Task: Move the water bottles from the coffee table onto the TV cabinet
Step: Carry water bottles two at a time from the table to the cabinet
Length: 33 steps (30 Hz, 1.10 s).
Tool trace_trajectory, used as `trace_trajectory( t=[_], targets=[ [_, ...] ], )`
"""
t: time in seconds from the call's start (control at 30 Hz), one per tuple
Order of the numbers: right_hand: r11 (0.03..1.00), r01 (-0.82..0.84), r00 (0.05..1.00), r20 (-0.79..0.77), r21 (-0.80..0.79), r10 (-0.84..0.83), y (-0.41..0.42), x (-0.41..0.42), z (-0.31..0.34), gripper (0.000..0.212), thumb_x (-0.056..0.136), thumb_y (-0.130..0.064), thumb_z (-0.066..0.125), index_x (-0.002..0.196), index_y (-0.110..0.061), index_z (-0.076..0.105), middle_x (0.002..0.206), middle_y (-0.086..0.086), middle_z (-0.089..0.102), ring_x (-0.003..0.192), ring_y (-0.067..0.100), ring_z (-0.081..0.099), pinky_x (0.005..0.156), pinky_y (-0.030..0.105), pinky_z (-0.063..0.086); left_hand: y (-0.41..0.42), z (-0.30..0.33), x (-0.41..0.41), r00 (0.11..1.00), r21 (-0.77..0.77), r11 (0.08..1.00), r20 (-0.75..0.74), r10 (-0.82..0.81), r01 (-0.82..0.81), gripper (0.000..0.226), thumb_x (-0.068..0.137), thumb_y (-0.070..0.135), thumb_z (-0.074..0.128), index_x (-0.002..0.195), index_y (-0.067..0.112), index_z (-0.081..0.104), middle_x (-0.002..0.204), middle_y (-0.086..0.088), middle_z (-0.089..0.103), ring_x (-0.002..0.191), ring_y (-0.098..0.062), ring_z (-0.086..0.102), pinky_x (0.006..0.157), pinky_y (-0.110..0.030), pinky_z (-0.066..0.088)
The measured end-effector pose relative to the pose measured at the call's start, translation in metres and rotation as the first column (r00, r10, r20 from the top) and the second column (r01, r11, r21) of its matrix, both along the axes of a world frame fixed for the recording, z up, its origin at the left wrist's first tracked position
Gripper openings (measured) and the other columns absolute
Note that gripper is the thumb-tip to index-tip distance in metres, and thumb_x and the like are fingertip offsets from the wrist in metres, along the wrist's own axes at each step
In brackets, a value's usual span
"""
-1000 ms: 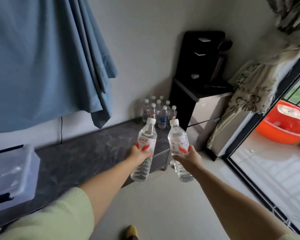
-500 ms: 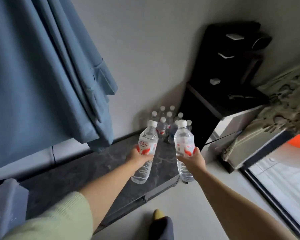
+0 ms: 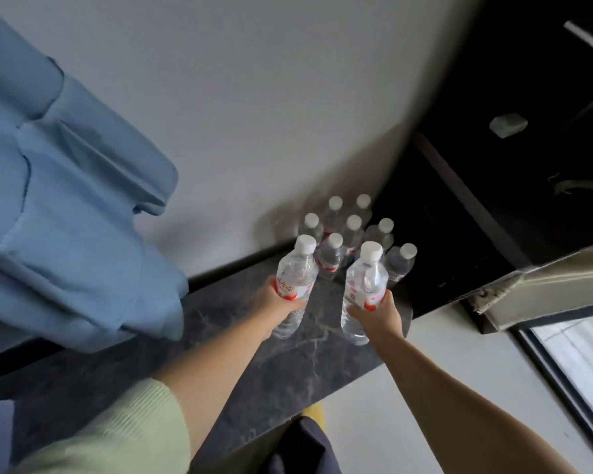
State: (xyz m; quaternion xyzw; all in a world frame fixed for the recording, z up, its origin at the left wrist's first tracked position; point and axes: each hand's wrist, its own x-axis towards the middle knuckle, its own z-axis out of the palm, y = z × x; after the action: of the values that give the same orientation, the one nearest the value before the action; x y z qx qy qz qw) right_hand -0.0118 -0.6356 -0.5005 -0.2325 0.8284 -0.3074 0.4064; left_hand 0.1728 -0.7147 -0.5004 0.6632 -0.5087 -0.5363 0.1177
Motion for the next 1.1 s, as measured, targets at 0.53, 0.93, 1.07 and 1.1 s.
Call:
trace_trajectory(
  t=[0.53, 0.93, 1.07, 1.1],
  targets=[
    [0.922, 0.384, 0.920, -0.062, -0.037, -0.386, -0.086, 0.023, -0.158, 0.070, 0.070, -0.031, 0.083, 0.127, -0.016, 0.044, 0.127, 0.008, 0.057, 0.117, 0.028, 0.054, 0.093, 0.032, 0.039, -0.076, -0.164, -0.050, 0.974, -0.109, 0.981, -0.178, 0.138, -0.159, 0.060, 0.069, 0.017, 0.085, 0.121, 0.020, 0.055, 0.111, 0.004, 0.066, 0.099, -0.013, 0.062, 0.081, -0.021, 0.046],
    [0.903, 0.412, 0.910, -0.003, -0.117, -0.415, -0.097, 0.028, -0.176, 0.072, 0.075, -0.015, 0.080, 0.132, -0.009, 0.036, 0.132, 0.012, 0.046, 0.121, 0.026, 0.046, 0.096, 0.030, 0.036, -0.085, -0.184, -0.057, 0.983, -0.218, 0.974, -0.180, 0.017, -0.057, 0.062, 0.067, 0.005, 0.084, 0.123, 0.010, 0.056, 0.116, 0.004, 0.061, 0.105, -0.008, 0.058, 0.085, -0.005, 0.044],
    [0.918, 0.394, 0.919, -0.010, -0.048, -0.395, -0.082, 0.033, -0.158, 0.080, 0.076, -0.013, 0.078, 0.140, -0.009, 0.030, 0.137, 0.014, 0.039, 0.125, 0.028, 0.040, 0.097, 0.028, 0.034, -0.083, -0.176, -0.049, 0.997, -0.127, 0.989, 0.012, -0.079, 0.080, 0.084, 0.062, 0.011, 0.084, 0.136, 0.015, 0.044, 0.132, -0.011, 0.054, 0.123, -0.026, 0.053, 0.102, -0.034, 0.045],
    [0.924, 0.381, 0.924, -0.004, -0.009, -0.381, -0.076, 0.035, -0.154, 0.082, 0.077, -0.013, 0.076, 0.143, -0.011, 0.028, 0.140, 0.014, 0.037, 0.126, 0.028, 0.040, 0.096, 0.027, 0.033, -0.079, -0.170, -0.045, 0.992, -0.095, 0.989, 0.059, -0.108, 0.114, 0.089, 0.063, 0.012, 0.084, 0.140, 0.016, 0.038, 0.135, -0.012, 0.050, 0.124, -0.027, 0.051, 0.103, -0.032, 0.043]
  ],
)
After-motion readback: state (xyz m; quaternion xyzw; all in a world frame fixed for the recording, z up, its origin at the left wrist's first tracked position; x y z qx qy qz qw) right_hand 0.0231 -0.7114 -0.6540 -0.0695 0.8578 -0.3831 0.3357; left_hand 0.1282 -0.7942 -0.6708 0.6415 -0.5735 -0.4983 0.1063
